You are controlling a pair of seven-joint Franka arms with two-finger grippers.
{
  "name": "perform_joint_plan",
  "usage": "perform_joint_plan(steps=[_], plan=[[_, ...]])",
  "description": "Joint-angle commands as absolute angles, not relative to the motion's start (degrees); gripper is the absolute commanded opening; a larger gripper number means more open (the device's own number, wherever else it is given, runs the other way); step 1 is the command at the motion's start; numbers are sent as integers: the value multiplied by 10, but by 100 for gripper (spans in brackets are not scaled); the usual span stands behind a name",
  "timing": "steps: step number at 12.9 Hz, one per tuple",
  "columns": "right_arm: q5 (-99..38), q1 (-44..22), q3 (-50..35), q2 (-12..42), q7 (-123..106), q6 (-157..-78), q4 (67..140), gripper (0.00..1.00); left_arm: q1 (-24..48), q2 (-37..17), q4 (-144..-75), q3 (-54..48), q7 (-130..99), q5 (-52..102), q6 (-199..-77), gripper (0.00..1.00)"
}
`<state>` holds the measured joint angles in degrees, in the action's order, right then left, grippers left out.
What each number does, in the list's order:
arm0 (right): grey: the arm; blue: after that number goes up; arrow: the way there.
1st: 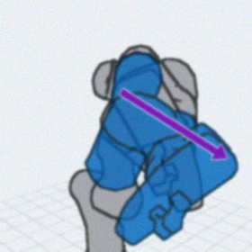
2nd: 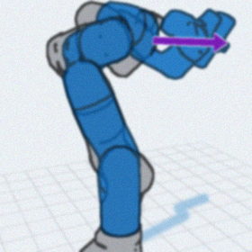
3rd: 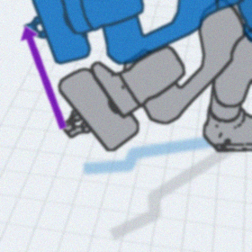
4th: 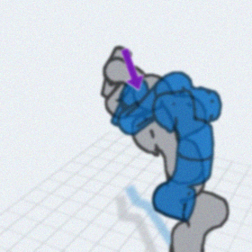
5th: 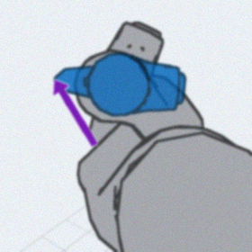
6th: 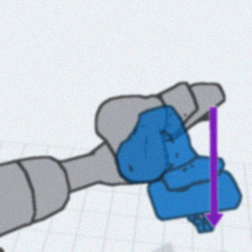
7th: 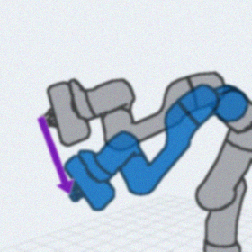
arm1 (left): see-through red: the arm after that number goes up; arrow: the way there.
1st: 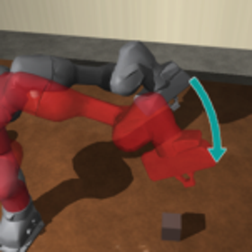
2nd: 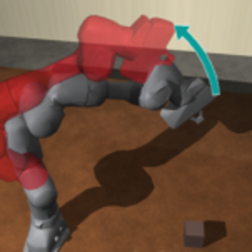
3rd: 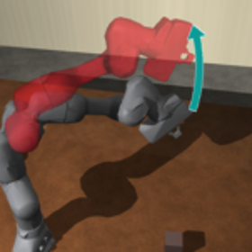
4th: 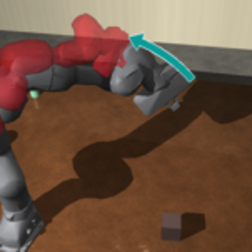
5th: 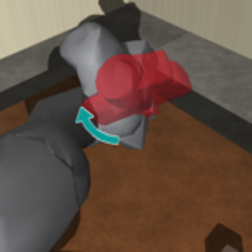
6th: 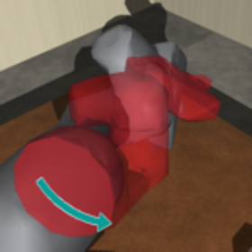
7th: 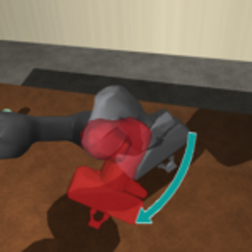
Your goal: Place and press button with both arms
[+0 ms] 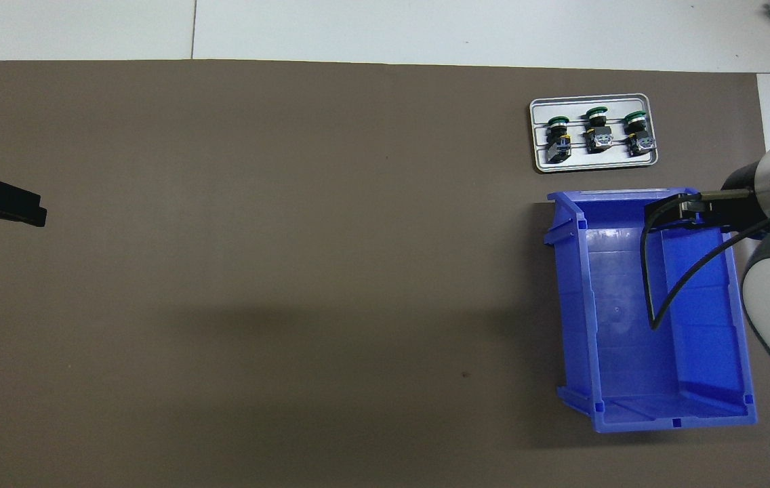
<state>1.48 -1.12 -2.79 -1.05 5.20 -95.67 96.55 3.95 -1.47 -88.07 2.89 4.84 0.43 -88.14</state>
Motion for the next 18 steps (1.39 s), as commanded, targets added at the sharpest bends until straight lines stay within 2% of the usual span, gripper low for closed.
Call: perform_joint_plan(steps=[1, 11, 13, 16, 18], plan=[[7, -6, -30, -22, 47, -965, 981, 100, 35, 0, -896, 26, 47, 11, -882, 100], [5, -3, -30, -6, 45, -983, 968, 100, 35, 0, -896, 26, 47, 11, -882, 100], [13, 1, -30, 22, 43, -993, 951, 100, 35, 0, -896, 26, 47, 11, -882, 100], [15, 4, -30, 70, 40, -1049, 940, 100, 35, 0, -896, 26, 47, 11, -882, 100], [15, 11, -30, 125, 39, -1058, 899, 100, 35, 0, -896, 26, 47, 11, -882, 100]])
